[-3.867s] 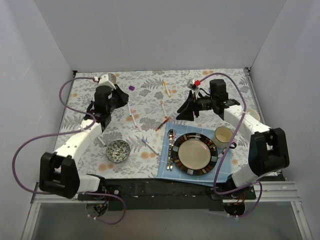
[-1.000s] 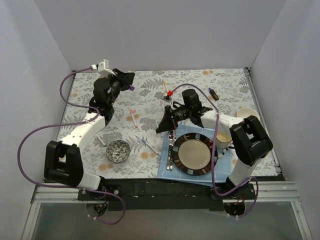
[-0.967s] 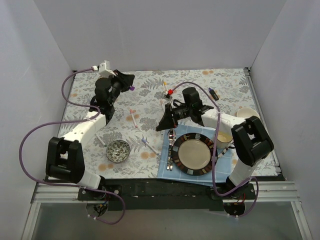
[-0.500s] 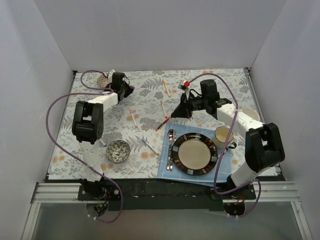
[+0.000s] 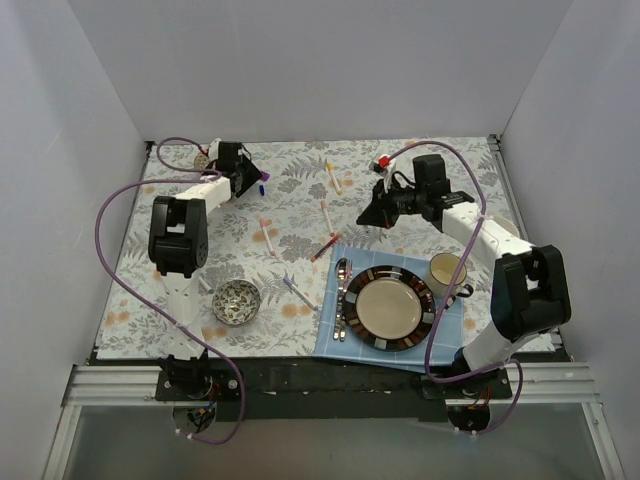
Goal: Open the pen caps
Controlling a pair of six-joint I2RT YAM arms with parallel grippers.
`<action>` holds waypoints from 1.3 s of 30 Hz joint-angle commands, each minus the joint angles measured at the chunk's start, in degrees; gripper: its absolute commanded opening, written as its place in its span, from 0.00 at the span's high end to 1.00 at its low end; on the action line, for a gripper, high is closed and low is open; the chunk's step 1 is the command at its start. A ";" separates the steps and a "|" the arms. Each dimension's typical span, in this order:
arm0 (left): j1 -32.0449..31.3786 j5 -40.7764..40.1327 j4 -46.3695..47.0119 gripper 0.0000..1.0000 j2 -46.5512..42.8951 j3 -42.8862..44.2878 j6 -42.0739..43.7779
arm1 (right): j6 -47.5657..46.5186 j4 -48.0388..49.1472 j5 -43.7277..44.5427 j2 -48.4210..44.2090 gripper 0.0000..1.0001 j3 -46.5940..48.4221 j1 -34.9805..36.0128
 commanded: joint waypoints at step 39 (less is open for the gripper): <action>3.93 36.19 4.61 0.02 -60.44 -46.47 12.93 | -16.00 -26.19 21.14 29.27 0.44 43.36 -6.06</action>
